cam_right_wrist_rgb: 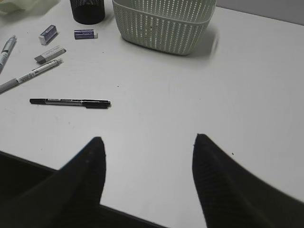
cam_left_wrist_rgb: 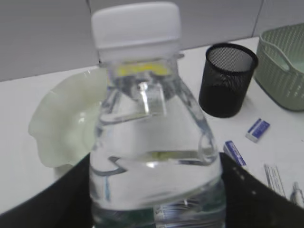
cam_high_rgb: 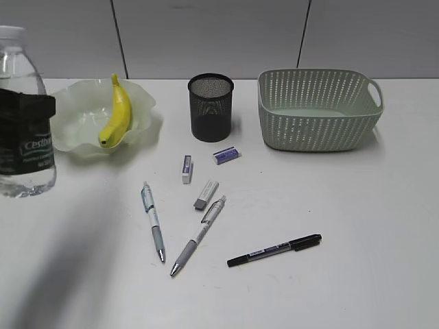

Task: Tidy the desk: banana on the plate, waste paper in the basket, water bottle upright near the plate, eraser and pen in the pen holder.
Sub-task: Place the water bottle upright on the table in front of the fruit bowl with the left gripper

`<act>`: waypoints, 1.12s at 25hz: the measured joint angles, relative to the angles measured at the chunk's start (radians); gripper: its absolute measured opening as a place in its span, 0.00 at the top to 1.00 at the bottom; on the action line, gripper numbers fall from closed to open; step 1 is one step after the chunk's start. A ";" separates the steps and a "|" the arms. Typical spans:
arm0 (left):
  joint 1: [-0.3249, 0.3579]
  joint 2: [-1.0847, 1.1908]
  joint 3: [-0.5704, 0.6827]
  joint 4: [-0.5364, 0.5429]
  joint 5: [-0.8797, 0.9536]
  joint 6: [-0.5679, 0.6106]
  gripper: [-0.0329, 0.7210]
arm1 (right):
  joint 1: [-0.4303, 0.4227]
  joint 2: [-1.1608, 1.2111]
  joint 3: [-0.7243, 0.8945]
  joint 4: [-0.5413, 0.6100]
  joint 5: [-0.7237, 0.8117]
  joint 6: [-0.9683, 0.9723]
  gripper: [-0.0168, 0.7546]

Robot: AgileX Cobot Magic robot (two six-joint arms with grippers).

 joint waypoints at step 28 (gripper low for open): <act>0.000 0.522 0.250 0.586 -1.008 -0.500 0.28 | 0.000 0.000 0.000 -0.001 0.000 0.000 0.38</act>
